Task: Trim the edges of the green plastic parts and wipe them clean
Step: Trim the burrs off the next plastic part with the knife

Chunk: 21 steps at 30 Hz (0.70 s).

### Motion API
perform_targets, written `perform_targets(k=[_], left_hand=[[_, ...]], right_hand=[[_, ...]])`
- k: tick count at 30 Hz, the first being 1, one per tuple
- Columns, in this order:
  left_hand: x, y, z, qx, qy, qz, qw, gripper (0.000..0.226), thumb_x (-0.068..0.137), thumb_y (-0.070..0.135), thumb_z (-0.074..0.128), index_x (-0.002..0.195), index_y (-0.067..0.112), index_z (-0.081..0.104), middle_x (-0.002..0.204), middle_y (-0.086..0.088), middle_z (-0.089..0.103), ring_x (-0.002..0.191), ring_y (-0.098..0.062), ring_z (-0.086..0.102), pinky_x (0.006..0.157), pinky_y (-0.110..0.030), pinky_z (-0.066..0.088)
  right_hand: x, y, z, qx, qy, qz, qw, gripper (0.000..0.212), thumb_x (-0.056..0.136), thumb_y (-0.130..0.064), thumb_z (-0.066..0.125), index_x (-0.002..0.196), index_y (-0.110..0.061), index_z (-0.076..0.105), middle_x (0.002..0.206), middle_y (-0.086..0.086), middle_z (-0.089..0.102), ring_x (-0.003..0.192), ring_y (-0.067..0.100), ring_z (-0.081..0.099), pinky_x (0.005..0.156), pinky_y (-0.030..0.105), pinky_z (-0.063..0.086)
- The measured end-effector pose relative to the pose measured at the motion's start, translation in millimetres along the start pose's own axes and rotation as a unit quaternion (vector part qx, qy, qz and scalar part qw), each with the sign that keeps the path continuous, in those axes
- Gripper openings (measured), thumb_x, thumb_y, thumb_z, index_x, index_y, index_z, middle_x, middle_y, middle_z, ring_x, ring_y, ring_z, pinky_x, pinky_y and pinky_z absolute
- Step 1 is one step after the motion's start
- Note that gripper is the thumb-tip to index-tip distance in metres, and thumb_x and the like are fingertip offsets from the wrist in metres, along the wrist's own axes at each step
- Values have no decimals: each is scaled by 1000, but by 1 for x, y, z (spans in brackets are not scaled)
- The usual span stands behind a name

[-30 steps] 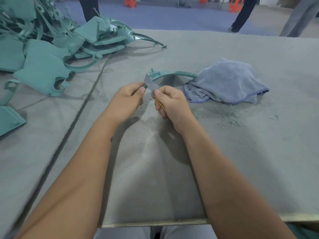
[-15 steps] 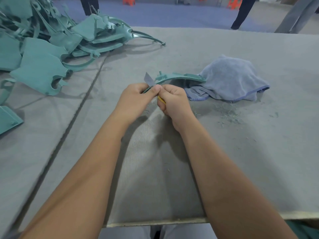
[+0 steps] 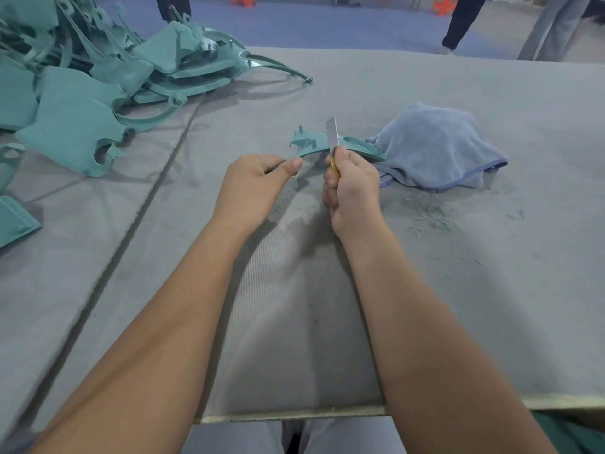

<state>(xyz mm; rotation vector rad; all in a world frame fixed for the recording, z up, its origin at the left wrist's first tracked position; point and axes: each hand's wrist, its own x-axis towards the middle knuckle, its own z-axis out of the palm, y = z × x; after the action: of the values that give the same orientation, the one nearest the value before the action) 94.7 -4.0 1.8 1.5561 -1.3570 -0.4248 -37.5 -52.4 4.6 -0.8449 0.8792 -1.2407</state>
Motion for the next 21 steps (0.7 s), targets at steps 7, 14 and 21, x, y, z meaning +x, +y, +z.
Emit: perform_targets(k=[7,14,21], left_hand=[[1,0,-1,34,-4,10,999,51,93,46,57,82,-4,64,43,8,24,43,-8,22,46,-25,15],[1,0,-4,20,-17,-12,1000,31,92,47,59,73,24,70,40,7,25,40,-7,23,43,-24,17],[2,-6,-23,2,33,-53,998,36,92,49,57,71,24,70,37,9,22,39,-7,23,43,-23,19]], right_hand=[[-2,3,5,10,22,-6,1000,35,102,-20,44,68,-11,52,49,-1,37,35,6,24,36,18,21],[-4,6,10,-2,39,-30,999,34,102,-17,44,69,-10,50,53,1,35,36,4,26,35,16,23],[9,-2,-1,139,122,-1,983,29,104,-19,38,77,-13,50,65,-1,42,44,5,32,37,15,25]])
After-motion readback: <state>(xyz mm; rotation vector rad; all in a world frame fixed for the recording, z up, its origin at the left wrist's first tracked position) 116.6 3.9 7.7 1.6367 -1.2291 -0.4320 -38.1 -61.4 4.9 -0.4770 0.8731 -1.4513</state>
